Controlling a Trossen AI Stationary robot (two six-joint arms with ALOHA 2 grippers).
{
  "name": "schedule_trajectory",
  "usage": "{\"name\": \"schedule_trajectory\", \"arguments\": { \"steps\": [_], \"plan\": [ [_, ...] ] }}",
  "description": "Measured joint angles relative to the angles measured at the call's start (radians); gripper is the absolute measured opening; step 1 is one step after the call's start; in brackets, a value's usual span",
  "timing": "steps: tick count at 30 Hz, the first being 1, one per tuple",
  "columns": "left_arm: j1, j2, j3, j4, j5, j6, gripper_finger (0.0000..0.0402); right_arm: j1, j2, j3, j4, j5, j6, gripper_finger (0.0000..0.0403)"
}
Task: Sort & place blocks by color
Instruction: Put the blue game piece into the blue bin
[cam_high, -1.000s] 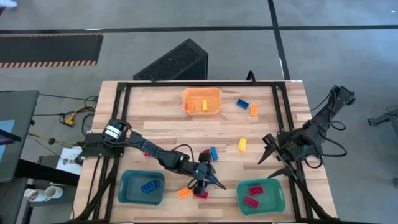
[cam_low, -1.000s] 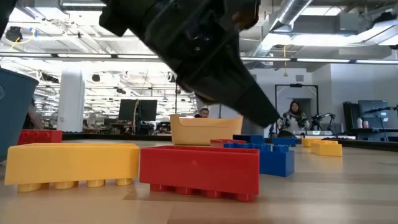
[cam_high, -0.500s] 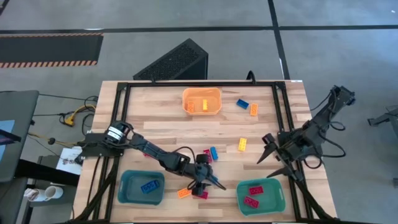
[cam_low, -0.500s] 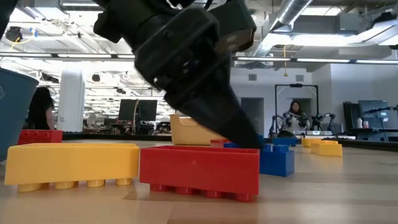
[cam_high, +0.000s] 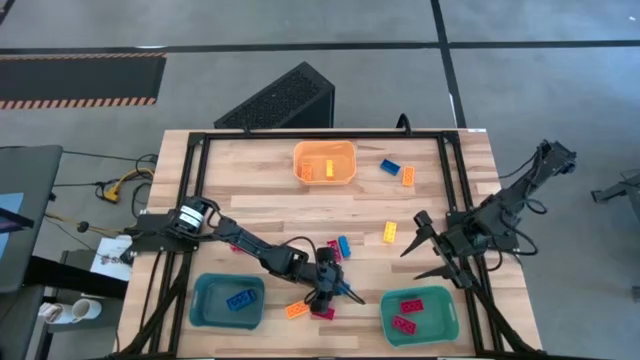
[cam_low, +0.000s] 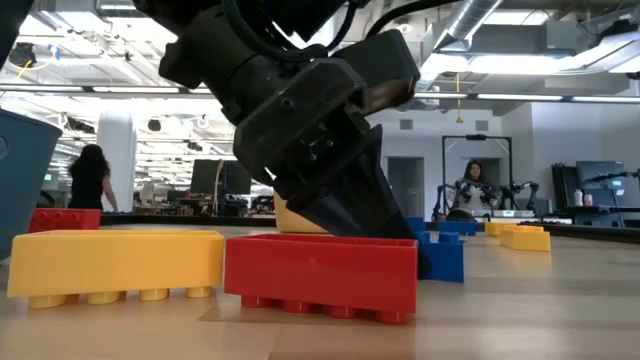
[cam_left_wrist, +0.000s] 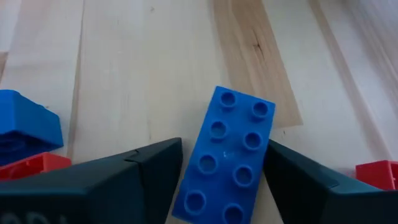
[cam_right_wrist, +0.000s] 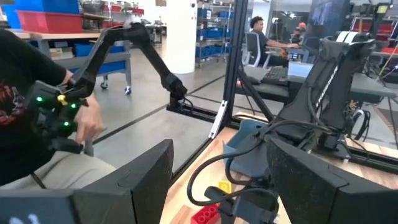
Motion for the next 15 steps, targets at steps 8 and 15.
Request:
{"name": "schedule_trajectory", "arguments": {
  "steps": [8,15],
  "plan": [
    [-0.002,-0.091,-0.007,-0.124,0.009,0.071,0.0105,-0.018,0.005,0.0,-0.002,-0.001,0.016,0.0281],
    [-0.064,-0.362,0.06,-0.481,-0.128,0.053,0.0105,-0.018,0.005,0.0,-0.008,-0.001,0.019,0.0281]
  ]
}}
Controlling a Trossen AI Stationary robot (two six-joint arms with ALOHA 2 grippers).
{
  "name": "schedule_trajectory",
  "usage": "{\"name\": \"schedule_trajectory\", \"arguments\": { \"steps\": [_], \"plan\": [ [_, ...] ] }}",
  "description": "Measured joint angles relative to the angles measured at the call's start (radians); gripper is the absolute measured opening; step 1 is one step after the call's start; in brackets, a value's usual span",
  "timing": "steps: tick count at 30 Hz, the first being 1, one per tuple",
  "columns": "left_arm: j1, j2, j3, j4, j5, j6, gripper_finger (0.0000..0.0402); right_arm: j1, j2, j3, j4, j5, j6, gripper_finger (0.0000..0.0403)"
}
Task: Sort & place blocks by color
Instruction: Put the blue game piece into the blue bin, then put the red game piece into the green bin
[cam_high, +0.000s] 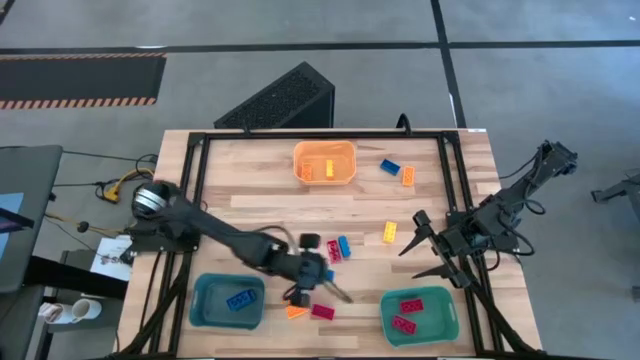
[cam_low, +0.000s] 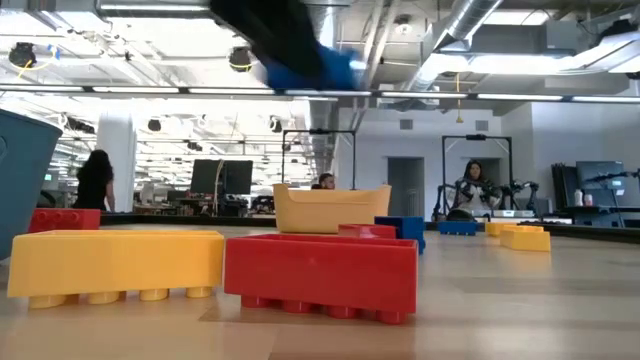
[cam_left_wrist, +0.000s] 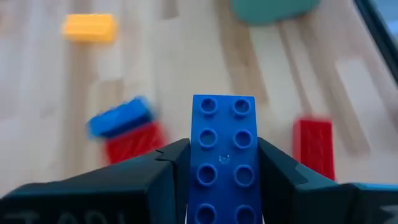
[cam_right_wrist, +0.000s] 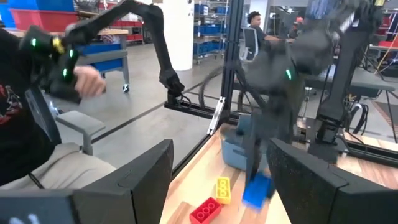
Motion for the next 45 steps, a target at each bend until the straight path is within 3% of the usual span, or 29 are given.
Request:
{"name": "schedule_trajectory", "arguments": {
  "steps": [7,15,19,24,35,45],
  "plan": [
    [-0.149,-0.18,-0.001,-0.298,-0.108,-0.239,0.0105,0.013,0.0,0.0,-0.004,0.0,0.007,0.0281],
    [-0.335,-0.183,-0.008,-0.558,-0.046,-0.62,0.0104,0.017,0.0,0.0,0.002,0.0,0.007,0.0281],
    [-0.404,-0.183,-0.043,-0.572,0.037,-0.758,0.0104,0.016,0.0,0.0,0.007,0.0,0.007,0.0281],
    [-0.478,-0.192,-0.12,-0.592,0.046,-0.886,0.0104,0.016,0.0,0.0,0.015,0.0,0.007,0.0281],
    [-0.549,-0.449,-0.444,-0.381,0.011,-1.206,0.0107,0.015,0.0,0.0,0.023,0.0,0.002,0.0281],
    [-0.514,-0.482,-0.484,-0.361,-0.001,-1.251,0.0257,0.015,0.0,0.0,0.022,0.0,0.0,0.0281]
  ]
}}
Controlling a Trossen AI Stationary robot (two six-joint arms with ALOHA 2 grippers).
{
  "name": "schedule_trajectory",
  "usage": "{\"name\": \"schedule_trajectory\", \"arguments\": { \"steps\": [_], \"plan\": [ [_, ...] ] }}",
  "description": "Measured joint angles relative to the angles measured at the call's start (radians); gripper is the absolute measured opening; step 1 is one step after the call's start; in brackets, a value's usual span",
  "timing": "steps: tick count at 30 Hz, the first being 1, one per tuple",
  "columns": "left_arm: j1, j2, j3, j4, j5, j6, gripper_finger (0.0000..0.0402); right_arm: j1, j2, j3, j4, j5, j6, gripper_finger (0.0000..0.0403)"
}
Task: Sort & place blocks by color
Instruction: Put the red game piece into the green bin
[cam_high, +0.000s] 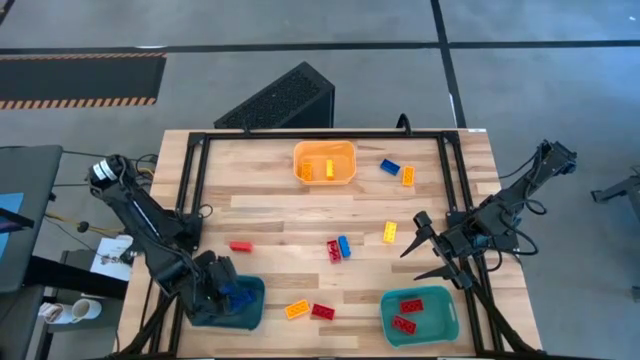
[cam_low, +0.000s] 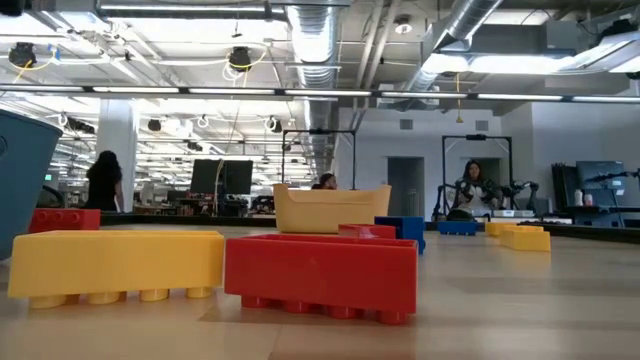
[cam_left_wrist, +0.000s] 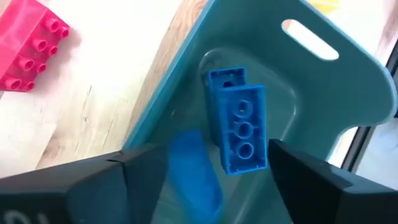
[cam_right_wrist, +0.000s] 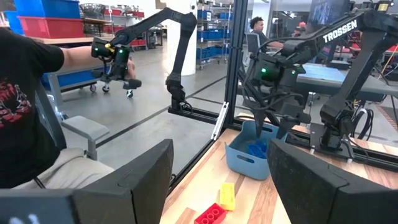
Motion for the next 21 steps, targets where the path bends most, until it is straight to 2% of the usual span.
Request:
{"name": "schedule_trajectory", "arguments": {
  "steps": [4,7,9,12,14,18,21],
  "plan": [
    [0.009,-0.01,0.021,-0.007,-0.015,0.027,0.0281,0.0,0.006,0.0,0.0,0.015,-0.001,0.0281],
    [0.009,-0.039,0.044,-0.004,-0.111,0.073,0.0277,-0.004,0.019,0.0,0.004,0.041,0.001,0.0281],
    [0.008,-0.066,0.052,0.008,-0.229,0.128,0.0267,-0.013,0.032,0.0,0.01,0.049,0.003,0.0281],
    [-0.003,-0.096,0.045,0.072,-0.484,0.256,0.0249,-0.033,0.051,0.0,0.023,0.051,0.004,0.0281],
    [-0.005,-0.108,0.036,0.086,-0.612,0.321,0.0237,-0.044,0.064,0.0,0.03,0.052,0.006,0.0281],
    [0.031,-0.113,0.021,0.111,-0.661,0.398,0.0216,-0.06,0.076,0.0,0.031,0.052,0.006,0.0281],
    [0.041,-0.117,-0.031,0.216,-0.683,0.456,0.0201,-0.06,0.077,0.0,0.03,0.052,0.005,0.0281]
  ]
}}
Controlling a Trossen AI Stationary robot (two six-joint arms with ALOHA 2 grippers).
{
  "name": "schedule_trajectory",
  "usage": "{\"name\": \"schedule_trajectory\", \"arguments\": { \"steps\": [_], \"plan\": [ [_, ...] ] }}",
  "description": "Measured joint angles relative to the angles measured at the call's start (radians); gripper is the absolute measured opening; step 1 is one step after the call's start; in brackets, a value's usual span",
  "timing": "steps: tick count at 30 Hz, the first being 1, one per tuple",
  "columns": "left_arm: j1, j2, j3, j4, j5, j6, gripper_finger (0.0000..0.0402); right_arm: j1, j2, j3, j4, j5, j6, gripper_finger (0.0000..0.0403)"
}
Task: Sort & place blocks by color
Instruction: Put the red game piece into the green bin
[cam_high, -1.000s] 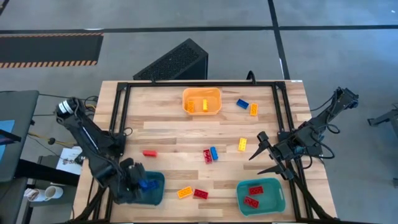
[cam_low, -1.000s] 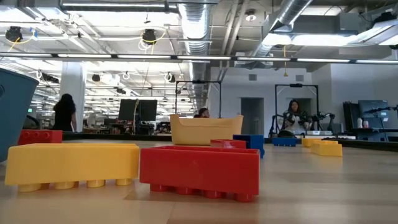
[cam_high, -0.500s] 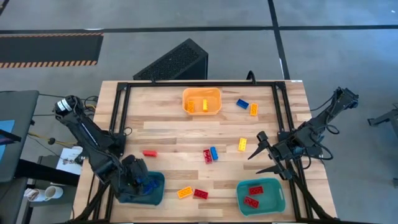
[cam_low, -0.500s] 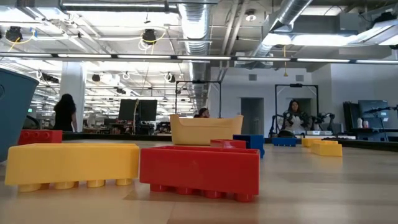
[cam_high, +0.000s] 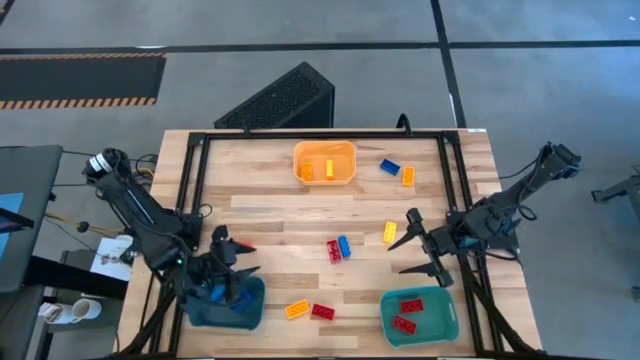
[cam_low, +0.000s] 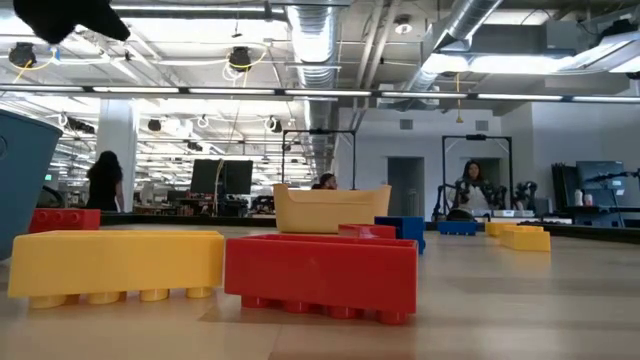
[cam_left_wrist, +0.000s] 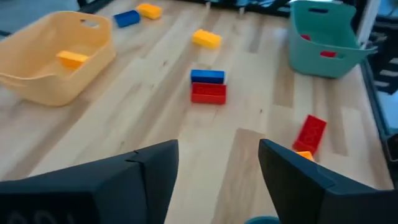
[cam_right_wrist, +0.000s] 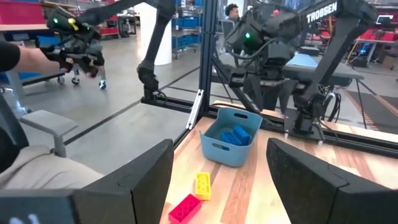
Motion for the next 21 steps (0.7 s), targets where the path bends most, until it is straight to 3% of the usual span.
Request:
{"name": "schedule_trajectory", "arguments": {
  "steps": [11,18,21],
  "plan": [
    [0.128,-0.062,-0.327,0.737,0.14,0.303,0.0148,-0.001,-0.001,0.0,-0.003,0.0,-0.027,0.0281],
    [0.236,-0.079,-0.382,1.114,0.16,0.712,0.0121,-0.043,0.0,0.0,-0.029,-0.001,-0.015,0.0281],
    [0.289,-0.079,-0.382,1.214,0.243,0.852,0.0114,-0.071,-0.001,0.0,-0.058,-0.001,0.024,0.0281]
  ]
}}
